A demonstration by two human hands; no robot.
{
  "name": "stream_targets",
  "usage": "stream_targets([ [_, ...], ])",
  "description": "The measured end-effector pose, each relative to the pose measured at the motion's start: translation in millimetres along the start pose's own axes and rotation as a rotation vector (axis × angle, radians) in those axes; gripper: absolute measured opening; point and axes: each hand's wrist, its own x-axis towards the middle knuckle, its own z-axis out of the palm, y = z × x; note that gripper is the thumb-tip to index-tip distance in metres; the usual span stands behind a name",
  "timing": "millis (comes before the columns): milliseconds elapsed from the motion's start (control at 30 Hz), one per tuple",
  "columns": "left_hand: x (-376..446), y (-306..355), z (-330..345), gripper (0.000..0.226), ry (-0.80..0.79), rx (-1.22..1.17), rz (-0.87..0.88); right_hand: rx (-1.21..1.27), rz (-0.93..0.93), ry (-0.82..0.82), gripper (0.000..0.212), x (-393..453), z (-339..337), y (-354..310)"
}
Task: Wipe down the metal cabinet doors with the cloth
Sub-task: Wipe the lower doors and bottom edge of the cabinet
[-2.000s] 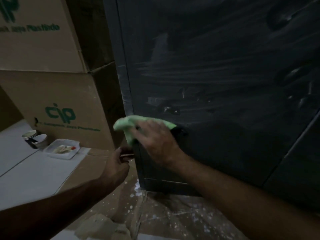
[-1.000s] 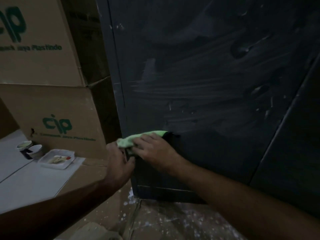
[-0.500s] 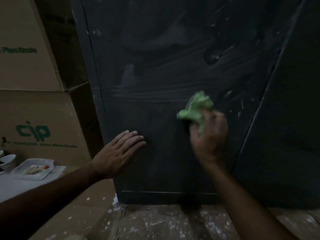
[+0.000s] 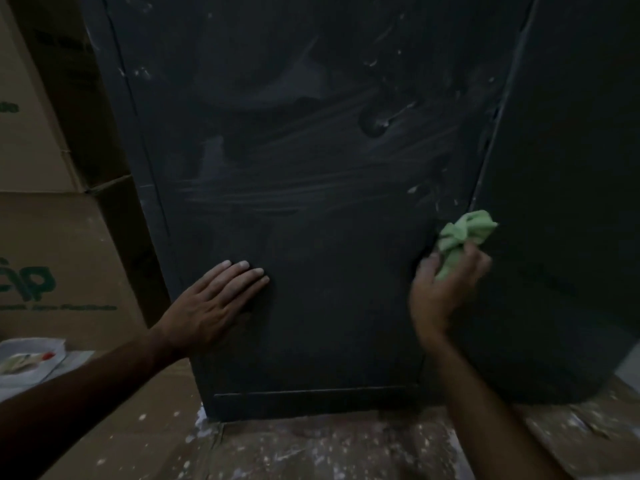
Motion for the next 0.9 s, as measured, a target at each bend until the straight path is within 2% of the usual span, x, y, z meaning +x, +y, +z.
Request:
stream_targets([
  [33,-2.3,-1.9,1.6,0.067,-0.014,0.006,0.009,-0.019,0.037,0.031,0.040,-1.6,4.0,-2.6],
  [67,-3.6,-3.4,2.6,0.068,-0.028,0.012,0.015,-0.073,-0.003,0.007,0.038,-11.2,8.6,-8.8],
  [100,-3.5,-3.8,2.7,0.069,-0.033,0.019,0.011,-0.118,-0.104,-0.072,0.037,-27.4,11.0,-17.0],
  [200,0.1,-2.6,-0.1,0.068,-0.021,0.028,0.006,-0.160,-0.528,-0.467,0.041,-80.2,2.1,-2.3],
  [233,0.9,-2.1,-0.7,0.067,-0.016,0.028,0.009,-0.172,-0.567,-0.536,0.042,-80.7,-4.6,14.0],
  [267,1.0,-2.5,-1.5,0.066,-0.015,0.029,0.012,-0.178,-0.494,-0.537,0.042,-74.5,-11.2,28.6],
  [300,0.8,-3.0,-2.2,0.066,-0.016,0.030,0.017,-0.176,-0.338,-0.463,0.042,-65.1,-16.1,38.9],
  [367,0.3,-4.0,-3.4,0.067,-0.023,0.035,0.022,-0.115,-0.016,-0.216,0.041,-38.4,-17.1,36.3],
  [400,0.2,-4.6,-4.4,0.066,-0.028,0.037,0.019,-0.064,0.059,-0.125,0.042,-23.8,-12.5,23.3],
  [467,1.2,-3.8,-6.8,0.065,-0.032,0.033,0.023,-0.014,0.033,-0.023,0.045,-1.4,3.8,-18.5],
  [533,3.1,-1.8,-7.2,0.064,-0.016,0.036,0.019,-0.018,-0.156,-0.047,0.044,-0.6,20.8,-58.7],
  [567,2.2,-1.7,-7.0,0.064,-0.013,0.033,0.016,-0.031,-0.323,-0.128,0.042,-12.5,24.7,-66.9],
  [633,0.2,-2.5,-5.8,0.064,-0.010,0.024,0.019,-0.060,-0.656,-0.374,0.038,-49.8,22.6,-50.0],
  [667,0.2,-2.6,-5.6,0.065,-0.007,0.023,0.018,-0.086,-0.751,-0.480,0.034,-62.1,14.4,-28.2],
  [700,0.7,-2.5,-4.8,0.064,-0.002,0.022,0.014,-0.128,-0.767,-0.536,0.032,-65.5,3.7,-5.4],
  [733,1.3,-2.2,-4.1,0.065,0.002,0.021,0.013,-0.167,-0.686,-0.519,0.031,-62.7,-6.2,13.2],
  [833,2.3,-3.1,-4.0,0.069,-0.002,0.004,0.018,-0.171,-0.156,-0.163,0.034,-20.2,-13.4,20.5],
  [867,1.9,-4.1,-3.4,0.070,-0.005,0.000,0.015,-0.128,-0.051,-0.065,0.036,-1.3,-7.0,4.5],
  [900,1.2,-4.3,-3.6,0.072,-0.010,-0.002,0.012,-0.090,-0.025,0.012,0.039,14.8,2.3,-17.2],
])
